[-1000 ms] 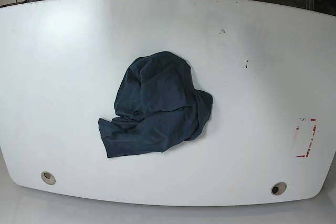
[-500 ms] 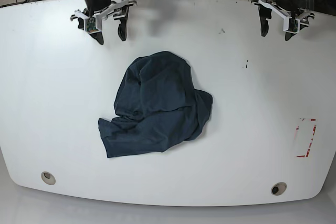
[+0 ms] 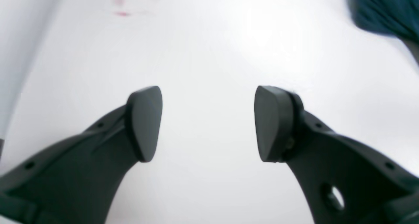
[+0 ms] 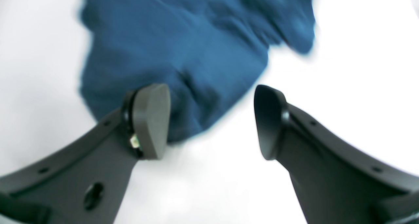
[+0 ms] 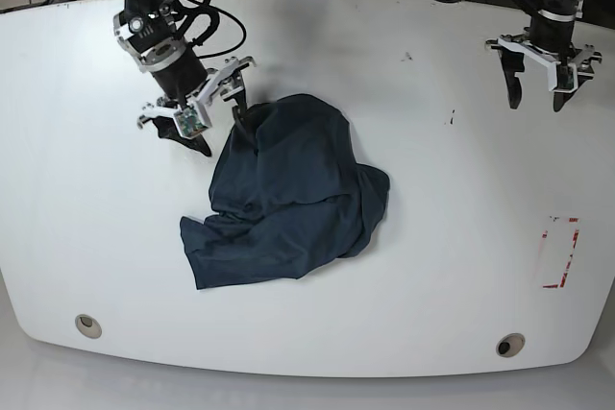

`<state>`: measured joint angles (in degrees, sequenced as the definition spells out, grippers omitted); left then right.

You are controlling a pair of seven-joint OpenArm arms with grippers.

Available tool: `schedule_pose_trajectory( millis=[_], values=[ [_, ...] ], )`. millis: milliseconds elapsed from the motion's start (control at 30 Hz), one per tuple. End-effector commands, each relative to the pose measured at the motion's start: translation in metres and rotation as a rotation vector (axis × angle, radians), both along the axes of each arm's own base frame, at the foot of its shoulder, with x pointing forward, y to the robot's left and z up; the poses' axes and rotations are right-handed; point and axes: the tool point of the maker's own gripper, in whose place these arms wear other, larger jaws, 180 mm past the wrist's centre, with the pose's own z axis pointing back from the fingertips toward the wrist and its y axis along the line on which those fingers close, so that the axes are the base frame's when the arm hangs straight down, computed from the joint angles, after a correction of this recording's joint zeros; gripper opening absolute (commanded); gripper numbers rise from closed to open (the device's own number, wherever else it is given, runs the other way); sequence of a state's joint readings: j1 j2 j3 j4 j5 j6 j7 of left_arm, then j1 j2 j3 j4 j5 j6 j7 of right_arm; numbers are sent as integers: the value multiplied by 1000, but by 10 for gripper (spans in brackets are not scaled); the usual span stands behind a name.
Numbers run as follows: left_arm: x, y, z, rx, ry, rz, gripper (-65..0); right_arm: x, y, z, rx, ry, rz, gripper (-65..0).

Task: Layout the t-shirt on the table in an organized manner, then fold the t-shirt properly
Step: 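Reach the right gripper to the crumpled navy t-shirt and pinch its edge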

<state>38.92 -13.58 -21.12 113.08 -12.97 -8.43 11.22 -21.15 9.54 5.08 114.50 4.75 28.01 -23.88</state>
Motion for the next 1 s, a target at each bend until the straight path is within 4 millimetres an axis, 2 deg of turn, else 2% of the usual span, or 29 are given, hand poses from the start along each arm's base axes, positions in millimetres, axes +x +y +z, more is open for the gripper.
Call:
schedule_pose_trajectory(
  millis=[0,200,300,467,567,733,833,967],
  values=[
    [10,0,15,6,-59,-10,-232,9,24,18,-1,-52,112,-263],
    [10,21,26,44,-85,37,-231,6,73,21,-23,-51,317,-263],
    [10,24,28,48,-88,45,-231,3,93,21,-48,-47,403,-263],
    [10,29,30,56,-92,55,-231,-1,116,6,-127,-26,509,-263],
    [9,32,30,63,-91,63,-231,-3,131,-14,-193,-1,573,-263],
    [7,33,30,61,-89,67,-232,-4,145,-39,-283,33,651,-263],
    [5,32,27,51,-88,82,-232,3,142,-54,-307,67,656,-265],
    [2,35,27,47,-89,100,-232,9,142,-62,-296,78,660,-265]
  ],
)
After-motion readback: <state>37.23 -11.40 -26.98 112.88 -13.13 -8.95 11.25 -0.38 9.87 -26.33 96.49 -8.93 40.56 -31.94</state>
